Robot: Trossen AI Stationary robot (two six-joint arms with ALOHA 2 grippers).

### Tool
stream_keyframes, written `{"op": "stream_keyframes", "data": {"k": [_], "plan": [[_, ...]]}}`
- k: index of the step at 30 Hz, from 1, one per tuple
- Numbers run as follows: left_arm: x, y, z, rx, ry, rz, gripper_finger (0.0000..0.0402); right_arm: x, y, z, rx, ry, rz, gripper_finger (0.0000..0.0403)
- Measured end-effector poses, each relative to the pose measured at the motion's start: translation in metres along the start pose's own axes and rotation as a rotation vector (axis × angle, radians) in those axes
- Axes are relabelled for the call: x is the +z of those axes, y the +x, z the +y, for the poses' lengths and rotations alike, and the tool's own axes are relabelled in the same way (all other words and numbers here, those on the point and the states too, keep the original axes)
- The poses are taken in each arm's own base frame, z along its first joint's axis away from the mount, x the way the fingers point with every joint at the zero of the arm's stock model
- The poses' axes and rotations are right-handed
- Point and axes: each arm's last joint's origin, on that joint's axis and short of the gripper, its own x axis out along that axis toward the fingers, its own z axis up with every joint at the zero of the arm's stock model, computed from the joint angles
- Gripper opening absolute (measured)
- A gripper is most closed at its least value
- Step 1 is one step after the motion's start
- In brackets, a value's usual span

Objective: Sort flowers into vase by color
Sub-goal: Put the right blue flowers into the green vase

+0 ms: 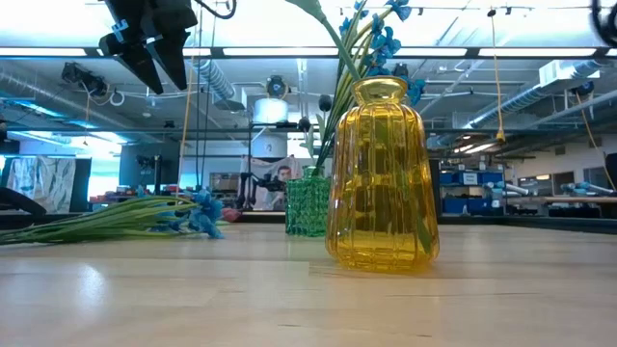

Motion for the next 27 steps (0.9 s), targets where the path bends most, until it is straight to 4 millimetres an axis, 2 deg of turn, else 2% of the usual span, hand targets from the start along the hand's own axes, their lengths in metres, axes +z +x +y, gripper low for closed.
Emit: {"op": "stream_keyframes", "data": {"k": [4, 10, 27], "plan": [[0.0, 0.0, 0.0, 0.0, 0.0, 0.0, 0.0355, -0.002, 0.004, -0.012, -0.08, 0.011, -0.041, 0.0135], [0.0, 0.0, 0.0, 0.0, 0.0, 0.0, 0.0355, 0.0, 0.006, -0.02, -0.103, 0.017, -0.114, 0.0135], [0.0, 0.0, 0.0, -0.006, 0.001, 0.009, 0.0355, -0.002, 0.055, 0.007, -0.089, 0.007, -0.156, 0.0135]]}}
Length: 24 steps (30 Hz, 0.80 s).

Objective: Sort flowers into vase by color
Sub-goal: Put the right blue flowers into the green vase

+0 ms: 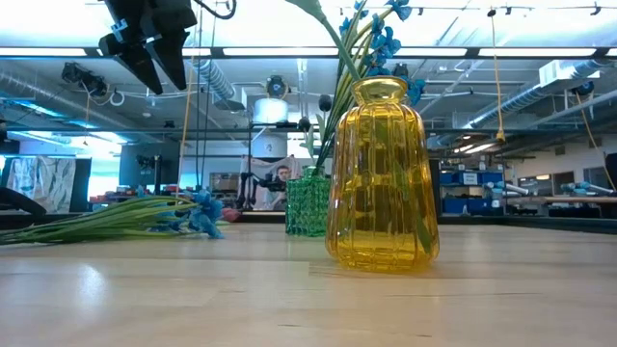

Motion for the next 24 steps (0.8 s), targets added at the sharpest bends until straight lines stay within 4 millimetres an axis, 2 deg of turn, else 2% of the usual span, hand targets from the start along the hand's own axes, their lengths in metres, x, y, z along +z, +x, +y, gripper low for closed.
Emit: {"op": "stream_keyframes", "data": {"k": [8, 18, 24], "plan": [[0.0, 0.0, 0.0, 0.0, 0.0, 0.0, 0.0355, 0.001, 0.002, 0.004, 0.019, -0.006, -0.01, 0.0118], [0.0, 0.0, 0.0, -0.001, -0.001, -0.001, 0.0355, 0.001, 0.0, 0.004, 0.029, -0.018, -0.002, 0.0016], [0.0, 0.0, 0.0, 0.002, -0.003, -0.008, 0.0355, 0.002, -0.011, -0.005, -0.007, -0.016, 0.022, 0.0021]]}}
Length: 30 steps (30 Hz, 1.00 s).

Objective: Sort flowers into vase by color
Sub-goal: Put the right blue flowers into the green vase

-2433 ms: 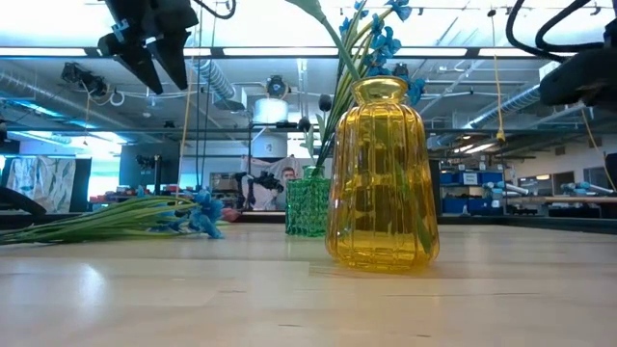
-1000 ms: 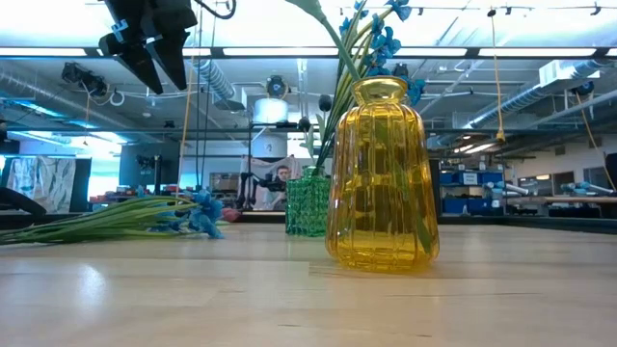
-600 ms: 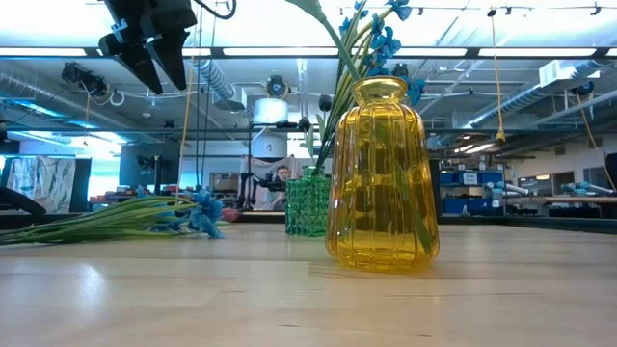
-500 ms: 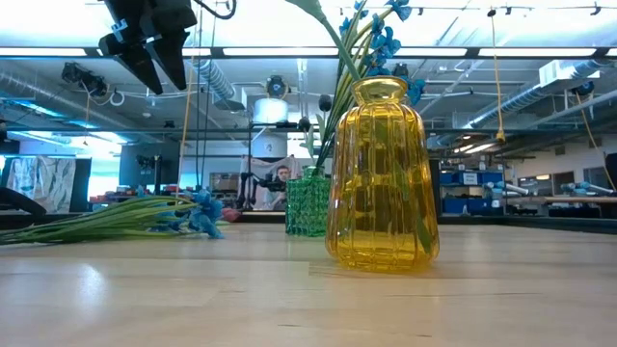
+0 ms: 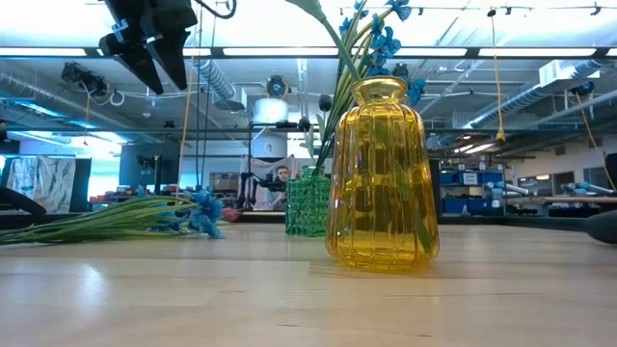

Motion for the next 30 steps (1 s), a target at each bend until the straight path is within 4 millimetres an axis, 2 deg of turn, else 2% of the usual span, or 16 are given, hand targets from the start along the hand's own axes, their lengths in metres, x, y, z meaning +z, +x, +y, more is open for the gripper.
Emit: {"op": "stream_keyframes", "data": {"k": [9, 14, 17, 30], "plan": [[0.0, 0.0, 0.0, 0.004, -0.002, -0.008, 0.0355, 0.012, -0.034, -0.019, -0.028, 0.051, 0.013, 0.0014], [0.003, 0.0, -0.002, -0.018, -0.022, -0.031, 0.0355, 0.022, -0.063, -0.032, -0.057, 0.103, -0.136, 0.0015], [0.004, 0.0, -0.003, -0.027, -0.032, -0.043, 0.0355, 0.022, -0.077, -0.037, -0.017, 0.099, -0.138, 0.0015], [0.006, 0.0, -0.005, -0.032, -0.021, -0.069, 0.0355, 0.029, -0.088, -0.045, 0.034, 0.091, -0.18, 0.0015]]}}
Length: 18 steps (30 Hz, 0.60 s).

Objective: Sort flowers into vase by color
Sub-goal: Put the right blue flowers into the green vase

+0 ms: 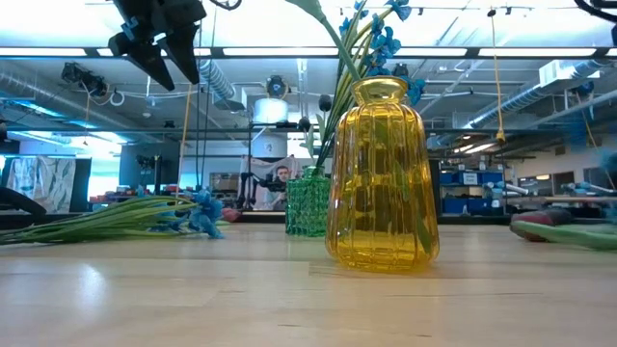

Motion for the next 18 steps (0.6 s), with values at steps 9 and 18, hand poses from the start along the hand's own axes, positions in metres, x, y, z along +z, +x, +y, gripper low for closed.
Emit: {"op": "stream_keyframes", "data": {"k": [9, 18], "plan": [[0.0, 0.0, 0.0, 0.007, 0.053, -0.004, 0.0355, 0.004, -0.032, -0.01, 0.025, -0.003, -0.036, 0.0016], [0.0, 0.0, 0.0, 0.007, 0.054, -0.003, 0.0355, 0.007, -0.071, -0.022, 0.11, -0.025, -0.094, 0.0016]]}}
